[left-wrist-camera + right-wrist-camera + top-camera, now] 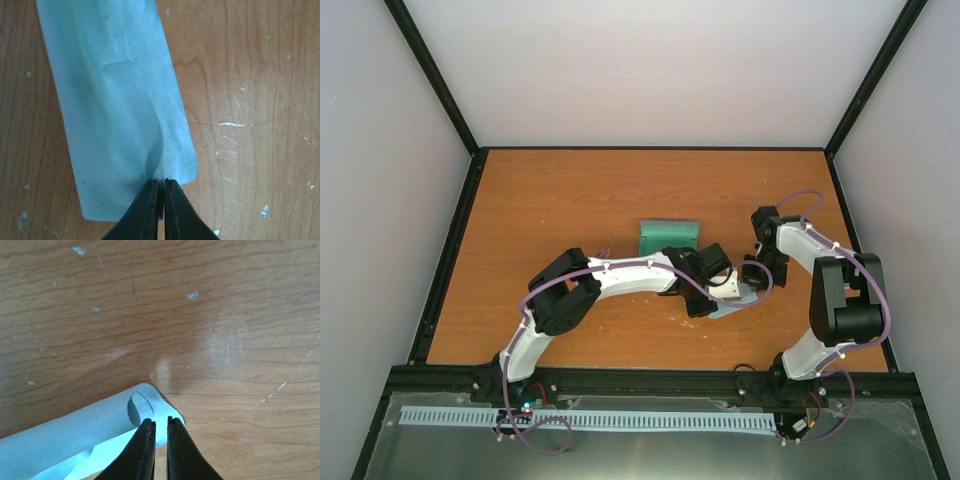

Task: Organize the sunglasses
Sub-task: Fold the glasses cleaning cloth at the center of the board, then adjust the glasses cleaning cloth at the center of the board.

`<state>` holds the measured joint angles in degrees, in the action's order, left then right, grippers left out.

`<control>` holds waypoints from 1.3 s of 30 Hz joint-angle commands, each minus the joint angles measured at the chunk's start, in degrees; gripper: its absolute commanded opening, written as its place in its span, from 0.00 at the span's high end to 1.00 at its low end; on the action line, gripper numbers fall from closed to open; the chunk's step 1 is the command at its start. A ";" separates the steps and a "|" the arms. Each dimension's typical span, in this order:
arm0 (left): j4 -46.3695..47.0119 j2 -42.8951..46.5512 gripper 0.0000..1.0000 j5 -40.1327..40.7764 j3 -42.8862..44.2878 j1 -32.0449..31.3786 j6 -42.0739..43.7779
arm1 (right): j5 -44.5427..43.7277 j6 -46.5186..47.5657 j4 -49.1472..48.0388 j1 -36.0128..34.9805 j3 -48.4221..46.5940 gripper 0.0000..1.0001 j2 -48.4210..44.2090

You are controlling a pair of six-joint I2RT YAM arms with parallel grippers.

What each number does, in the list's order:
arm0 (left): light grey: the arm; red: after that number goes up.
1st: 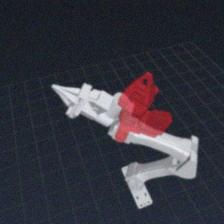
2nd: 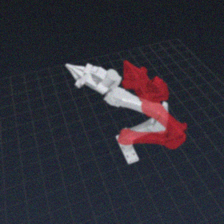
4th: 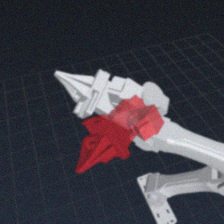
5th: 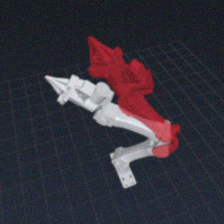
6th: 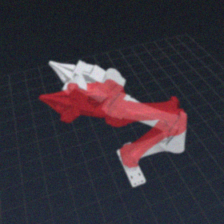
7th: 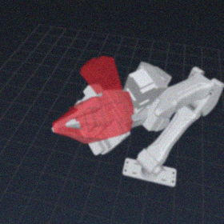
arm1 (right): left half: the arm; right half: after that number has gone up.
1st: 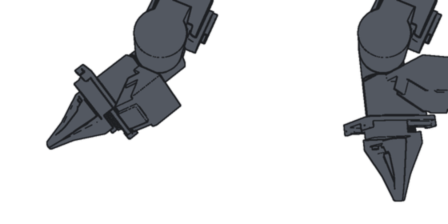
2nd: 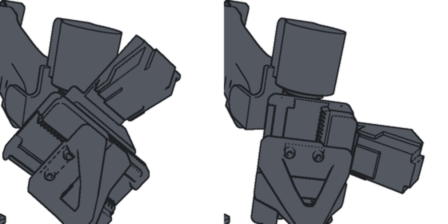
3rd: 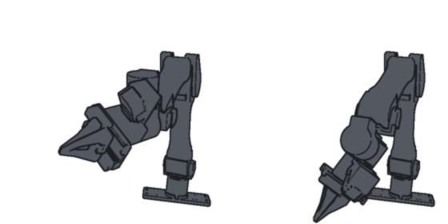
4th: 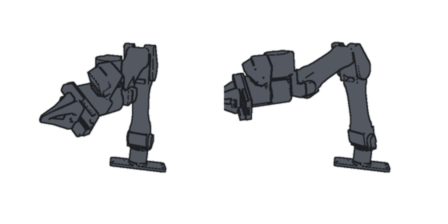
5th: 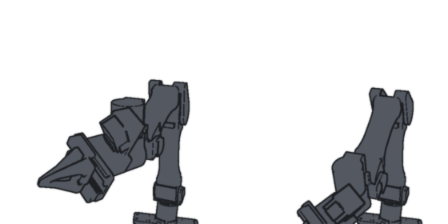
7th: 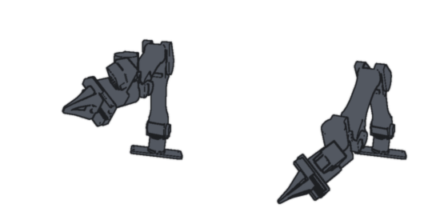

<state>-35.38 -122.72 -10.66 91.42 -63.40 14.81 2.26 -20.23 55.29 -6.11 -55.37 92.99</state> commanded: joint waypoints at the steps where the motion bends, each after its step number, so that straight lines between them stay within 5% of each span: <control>1: 1.86 1.88 0.90 -2.08 0.04 -0.68 -0.70 | -0.07 -1.19 -0.86 0.02 -0.08 0.92 0.44; 8: 1.76 1.89 0.58 -1.83 0.00 -0.85 -0.79 | -0.77 -1.28 -0.91 0.02 -0.36 0.90 0.59; 11: 1.33 2.73 0.55 -0.16 0.68 -0.85 -0.79 | -2.59 -0.91 0.11 0.49 -1.49 0.88 -0.20; 18: 2.72 9.15 0.58 -0.64 2.24 4.26 -3.06 | -5.71 2.73 1.30 6.33 -4.93 0.77 -4.46; 24: 0.81 8.55 0.78 -6.08 1.30 12.24 -3.72 | 4.43 7.24 1.44 7.08 -6.16 0.76 0.38; 39: 0.53 4.20 0.86 -10.95 -1.79 12.59 -3.37 | 4.70 8.66 -1.64 5.71 -3.57 0.73 0.37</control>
<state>-33.65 -115.37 -19.09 86.85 -50.85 11.57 6.26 -13.26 55.88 -0.05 -58.00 92.51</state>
